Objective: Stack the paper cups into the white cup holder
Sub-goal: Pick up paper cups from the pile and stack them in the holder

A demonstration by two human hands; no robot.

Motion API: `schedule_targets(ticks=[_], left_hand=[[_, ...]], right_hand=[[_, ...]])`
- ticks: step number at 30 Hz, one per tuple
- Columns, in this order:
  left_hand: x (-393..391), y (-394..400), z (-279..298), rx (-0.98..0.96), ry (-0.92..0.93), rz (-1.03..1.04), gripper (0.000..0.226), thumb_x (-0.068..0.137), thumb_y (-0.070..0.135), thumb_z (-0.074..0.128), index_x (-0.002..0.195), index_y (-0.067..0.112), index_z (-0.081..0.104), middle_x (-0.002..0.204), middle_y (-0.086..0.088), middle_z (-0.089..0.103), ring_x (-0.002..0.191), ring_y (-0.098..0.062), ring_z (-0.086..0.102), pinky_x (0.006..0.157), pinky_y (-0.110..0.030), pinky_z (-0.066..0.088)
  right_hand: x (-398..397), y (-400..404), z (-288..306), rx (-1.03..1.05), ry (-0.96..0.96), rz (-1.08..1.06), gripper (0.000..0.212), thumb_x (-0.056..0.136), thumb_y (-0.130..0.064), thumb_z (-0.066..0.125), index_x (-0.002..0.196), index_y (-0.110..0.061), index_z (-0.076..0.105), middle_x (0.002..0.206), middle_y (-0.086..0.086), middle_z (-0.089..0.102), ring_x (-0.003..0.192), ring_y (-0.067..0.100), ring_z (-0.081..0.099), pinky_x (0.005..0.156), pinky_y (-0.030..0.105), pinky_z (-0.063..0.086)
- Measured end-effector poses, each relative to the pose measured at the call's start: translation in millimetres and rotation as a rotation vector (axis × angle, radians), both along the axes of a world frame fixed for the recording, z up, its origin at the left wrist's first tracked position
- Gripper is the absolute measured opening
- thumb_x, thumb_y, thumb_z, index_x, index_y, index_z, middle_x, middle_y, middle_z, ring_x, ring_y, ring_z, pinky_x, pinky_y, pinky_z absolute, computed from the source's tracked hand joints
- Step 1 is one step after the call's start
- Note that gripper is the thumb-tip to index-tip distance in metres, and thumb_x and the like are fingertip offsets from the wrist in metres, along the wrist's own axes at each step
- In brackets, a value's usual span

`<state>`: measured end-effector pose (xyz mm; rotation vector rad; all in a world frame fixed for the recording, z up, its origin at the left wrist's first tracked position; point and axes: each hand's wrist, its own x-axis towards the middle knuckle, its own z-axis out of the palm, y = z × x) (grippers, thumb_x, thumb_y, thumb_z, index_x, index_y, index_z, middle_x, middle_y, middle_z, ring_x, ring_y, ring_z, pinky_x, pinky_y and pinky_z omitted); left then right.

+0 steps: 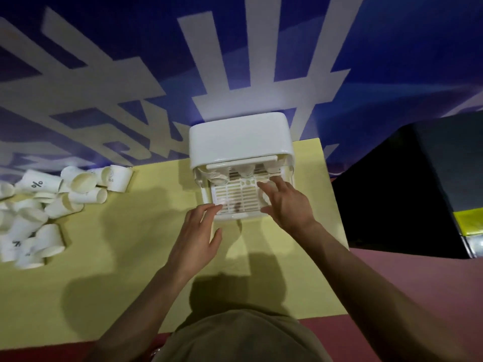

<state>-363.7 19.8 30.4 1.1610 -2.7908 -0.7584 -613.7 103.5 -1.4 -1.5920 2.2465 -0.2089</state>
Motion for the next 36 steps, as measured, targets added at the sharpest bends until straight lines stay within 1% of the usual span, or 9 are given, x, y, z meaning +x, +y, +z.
schedule_targets(ticks=[4,10,13,16,18,21,25,32,36], left_hand=[[20.5,4.8,-0.9,0.04,0.016,0.07,0.052,0.096,0.022,0.062,0.145,0.021,0.047,0.141,0.003,0.045,0.13,-0.018,0.041,0.109,-0.03,0.04],[54.7,1.2,-2.9,0.069,0.03,0.088,0.052,0.096,0.022,0.062,0.145,0.023,0.046,0.141,0.003,0.044,0.13,-0.021,0.043,0.108,-0.036,0.044],[74.8,-10.1,-7.8,0.075,0.032,0.088,0.053,0.096,0.022,0.062,0.146,0.022,0.045,0.14,0.002,0.044,0.13,-0.02,0.042,0.109,-0.036,0.042],[97.8,-24.8,-13.2,0.088,0.037,0.059,0.053,0.095,0.021,0.062,0.146,0.023,0.045,0.139,0.002,0.045,0.127,-0.019,0.041,0.11,-0.036,0.04],[117.9,-37.8,-14.0,0.095,0.056,0.058,0.052,0.096,0.021,0.061,0.146,0.023,0.046,0.138,0.003,0.045,0.126,-0.018,0.04,0.11,-0.034,0.039],[160.5,-62.7,-9.4,0.095,0.088,0.098,0.051,0.096,0.021,0.061,0.144,0.023,0.046,0.138,0.004,0.045,0.126,-0.015,0.04,0.109,-0.029,0.037],[243.1,-106.3,-7.2,0.09,0.116,0.224,0.053,0.095,0.019,0.062,0.145,0.024,0.046,0.139,0.004,0.045,0.127,-0.016,0.04,0.108,-0.029,0.037],[410.3,-182.9,-32.7,0.042,0.035,0.509,0.058,0.087,0.019,0.074,0.14,0.017,0.052,0.139,-0.009,0.043,0.13,-0.031,0.043,0.109,-0.048,0.042],[446.7,-210.5,-58.1,0.066,-0.035,0.529,0.057,0.087,0.023,0.074,0.139,0.017,0.053,0.146,-0.014,0.033,0.131,-0.036,0.036,0.106,-0.05,0.043]], right_hand=[[3.3,-14.0,-4.0,0.043,-0.015,-0.012,0.072,0.089,-0.041,0.074,0.151,-0.031,0.041,0.149,0.006,0.047,0.12,0.032,0.059,0.082,0.043,0.056],[21.0,-11.2,14.2,0.053,0.094,-0.042,0.073,0.09,-0.04,0.073,0.152,-0.025,0.037,0.15,0.014,0.043,0.132,0.038,0.048,0.099,0.052,0.052],[46.3,-9.0,31.6,-0.044,0.118,-0.055,0.058,0.089,-0.024,0.069,0.143,-0.019,0.049,0.137,0.011,0.056,0.119,0.034,0.058,0.09,0.047,0.056],[86.6,-19.0,47.8,-0.077,0.113,-0.07,0.039,0.09,-0.022,0.064,0.128,-0.018,0.06,0.114,0.005,0.067,0.097,0.03,0.064,0.067,0.039,0.056],[122.0,-32.5,54.7,-0.073,0.079,-0.067,0.036,0.089,-0.023,0.065,0.125,-0.02,0.062,0.109,0.004,0.068,0.092,0.03,0.065,0.061,0.036,0.051],[184.6,-59.9,61.3,-0.064,0.021,-0.021,0.037,0.091,-0.026,0.064,0.128,-0.022,0.062,0.112,0.002,0.068,0.095,0.029,0.066,0.064,0.036,0.052],[271.2,-101.2,60.5,-0.033,-0.023,0.085,0.037,0.095,-0.029,0.06,0.131,-0.026,0.06,0.122,-0.003,0.066,0.105,0.022,0.064,0.074,0.036,0.056],[388.3,-162.8,39.2,0.069,-0.088,0.227,0.038,0.099,-0.033,0.056,0.137,-0.029,0.055,0.135,-0.005,0.058,0.114,0.017,0.06,0.079,0.033,0.057],[423.4,-192.3,28.8,0.122,-0.089,0.304,0.037,0.1,-0.035,0.054,0.136,-0.029,0.055,0.135,-0.005,0.057,0.112,0.017,0.06,0.077,0.035,0.058]])
